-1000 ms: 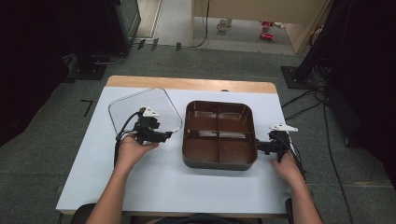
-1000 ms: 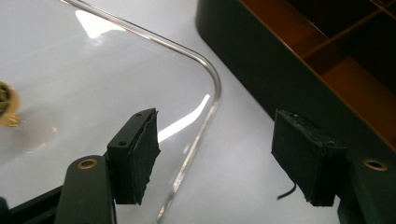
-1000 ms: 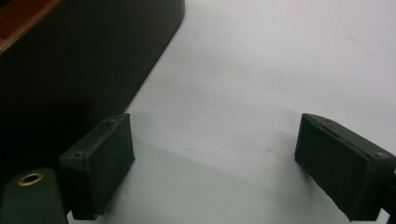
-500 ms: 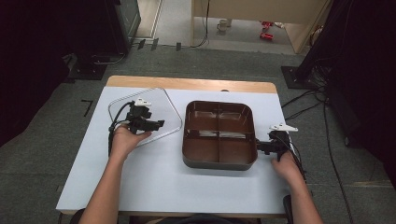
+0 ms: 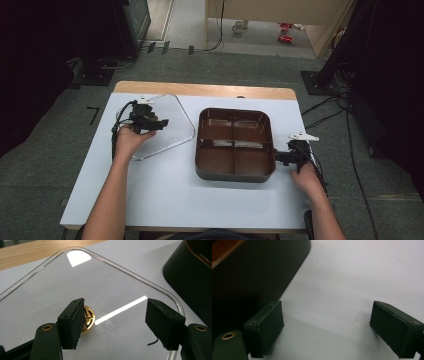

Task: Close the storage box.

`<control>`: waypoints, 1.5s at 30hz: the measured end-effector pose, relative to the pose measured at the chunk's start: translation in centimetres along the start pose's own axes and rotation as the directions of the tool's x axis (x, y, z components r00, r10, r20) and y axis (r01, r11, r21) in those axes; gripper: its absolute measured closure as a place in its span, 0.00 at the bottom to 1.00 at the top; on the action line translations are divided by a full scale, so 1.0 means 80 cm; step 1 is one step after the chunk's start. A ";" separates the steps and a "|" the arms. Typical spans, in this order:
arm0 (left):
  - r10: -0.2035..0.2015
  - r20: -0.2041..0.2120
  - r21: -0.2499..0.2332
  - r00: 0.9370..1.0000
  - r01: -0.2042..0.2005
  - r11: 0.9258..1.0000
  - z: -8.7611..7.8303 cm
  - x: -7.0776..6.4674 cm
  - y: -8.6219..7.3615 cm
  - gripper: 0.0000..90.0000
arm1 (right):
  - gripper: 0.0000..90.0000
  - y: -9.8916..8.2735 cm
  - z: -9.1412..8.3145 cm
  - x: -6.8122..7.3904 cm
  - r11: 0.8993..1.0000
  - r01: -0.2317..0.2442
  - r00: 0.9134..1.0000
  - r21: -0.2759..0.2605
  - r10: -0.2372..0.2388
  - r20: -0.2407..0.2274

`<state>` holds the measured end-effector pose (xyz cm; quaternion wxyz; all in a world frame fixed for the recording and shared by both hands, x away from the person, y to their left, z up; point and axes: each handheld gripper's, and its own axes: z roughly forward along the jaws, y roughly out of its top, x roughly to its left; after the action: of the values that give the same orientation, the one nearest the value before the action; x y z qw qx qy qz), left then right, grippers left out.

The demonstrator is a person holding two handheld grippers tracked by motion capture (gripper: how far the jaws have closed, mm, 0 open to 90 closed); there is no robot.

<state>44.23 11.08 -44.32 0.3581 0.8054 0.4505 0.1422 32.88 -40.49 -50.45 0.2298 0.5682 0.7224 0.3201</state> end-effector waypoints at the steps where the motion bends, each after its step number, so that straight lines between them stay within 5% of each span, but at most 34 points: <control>1: -0.002 -0.012 0.009 1.000 0.002 1.000 0.002 0.005 0.000 0.35 | 0.12 0.000 0.000 0.000 1.000 0.000 1.000 0.000 0.000 0.000; 12: -0.028 -0.089 0.036 0.996 0.031 0.999 0.030 0.036 -0.016 0.41 | 0.12 0.000 0.000 0.000 1.000 0.000 1.000 0.001 0.000 0.001; 18: -0.025 -0.108 0.021 0.994 0.027 0.999 0.034 0.035 -0.021 0.52 | 0.12 0.000 0.000 0.000 1.000 0.000 1.000 0.000 0.000 0.001; 21: 0.013 -0.115 -0.003 0.993 -0.013 1.000 0.035 0.028 -0.026 0.61 | 0.12 0.000 0.000 0.000 1.000 0.000 1.000 0.000 0.000 0.001; 36: -0.009 -0.084 0.014 0.996 0.010 1.000 0.028 0.028 -0.021 0.66 | 0.12 0.000 0.000 0.000 1.000 0.000 1.000 0.000 0.000 0.000; 45: -0.015 -0.084 -0.025 0.996 0.013 1.000 -0.001 0.026 -0.008 0.66 | 0.12 0.000 0.000 0.000 1.000 0.000 1.000 0.000 0.000 0.000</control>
<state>44.93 13.06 -44.90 0.3495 0.7910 0.4691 0.1790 32.87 -40.49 -50.45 0.2300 0.5682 0.7224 0.3199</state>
